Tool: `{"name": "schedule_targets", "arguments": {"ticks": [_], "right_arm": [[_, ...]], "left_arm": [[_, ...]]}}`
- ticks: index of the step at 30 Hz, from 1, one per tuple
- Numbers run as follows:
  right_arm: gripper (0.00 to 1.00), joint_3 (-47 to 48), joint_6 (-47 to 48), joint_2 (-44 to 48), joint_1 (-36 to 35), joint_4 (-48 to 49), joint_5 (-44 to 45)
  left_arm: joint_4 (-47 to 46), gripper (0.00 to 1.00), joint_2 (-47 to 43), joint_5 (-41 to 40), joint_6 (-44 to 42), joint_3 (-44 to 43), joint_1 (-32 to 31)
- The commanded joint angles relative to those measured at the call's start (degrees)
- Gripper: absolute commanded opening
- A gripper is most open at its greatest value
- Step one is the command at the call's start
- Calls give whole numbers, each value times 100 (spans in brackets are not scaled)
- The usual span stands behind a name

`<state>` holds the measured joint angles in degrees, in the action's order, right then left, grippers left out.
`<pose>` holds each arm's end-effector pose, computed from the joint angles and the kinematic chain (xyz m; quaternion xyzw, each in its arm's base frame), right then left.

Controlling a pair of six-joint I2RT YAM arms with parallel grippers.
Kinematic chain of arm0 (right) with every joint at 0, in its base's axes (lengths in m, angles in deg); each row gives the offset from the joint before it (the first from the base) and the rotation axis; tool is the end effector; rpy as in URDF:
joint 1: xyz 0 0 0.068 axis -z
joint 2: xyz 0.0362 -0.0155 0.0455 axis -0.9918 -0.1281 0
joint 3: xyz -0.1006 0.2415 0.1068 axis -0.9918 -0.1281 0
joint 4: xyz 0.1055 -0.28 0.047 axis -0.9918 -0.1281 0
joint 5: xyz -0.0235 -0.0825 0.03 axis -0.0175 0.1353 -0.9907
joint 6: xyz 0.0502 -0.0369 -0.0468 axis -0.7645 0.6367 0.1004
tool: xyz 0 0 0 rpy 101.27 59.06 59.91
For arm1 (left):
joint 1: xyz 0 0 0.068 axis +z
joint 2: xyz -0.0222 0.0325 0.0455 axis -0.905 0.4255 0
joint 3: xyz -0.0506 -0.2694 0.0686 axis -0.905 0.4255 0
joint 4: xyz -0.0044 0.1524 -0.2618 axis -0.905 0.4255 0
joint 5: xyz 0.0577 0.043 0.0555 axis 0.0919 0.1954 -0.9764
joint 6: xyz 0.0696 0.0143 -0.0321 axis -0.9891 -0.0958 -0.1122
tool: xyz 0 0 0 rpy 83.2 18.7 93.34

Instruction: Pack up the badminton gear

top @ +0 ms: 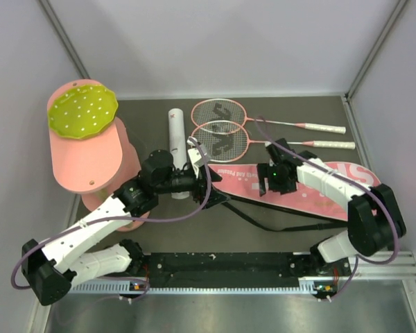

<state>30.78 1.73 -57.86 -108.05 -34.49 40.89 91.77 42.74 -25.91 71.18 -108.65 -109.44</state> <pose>0.2758 0.1332 0.1618 -0.0199 0.9836 0.0871 0.1567 0.1829 -0.2312 0.3312 0.3869 0.6691 -0.4722 0.4239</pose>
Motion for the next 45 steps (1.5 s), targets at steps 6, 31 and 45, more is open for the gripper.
{"name": "schedule_targets", "arguments": {"ticks": [6,31,45], "right_arm": [[77,863,-338,-693,-89,-147,200],[72,-3587,-3797,3747,4088,1473,-1641],[72,-2927,-3409,4607,4088,-593,-1114]], "left_arm": [[-117,76,-362,10,-402,203,-55],[-644,72,-125,370,11,125,-143],[-811,71,139,528,73,37,-161]]}}
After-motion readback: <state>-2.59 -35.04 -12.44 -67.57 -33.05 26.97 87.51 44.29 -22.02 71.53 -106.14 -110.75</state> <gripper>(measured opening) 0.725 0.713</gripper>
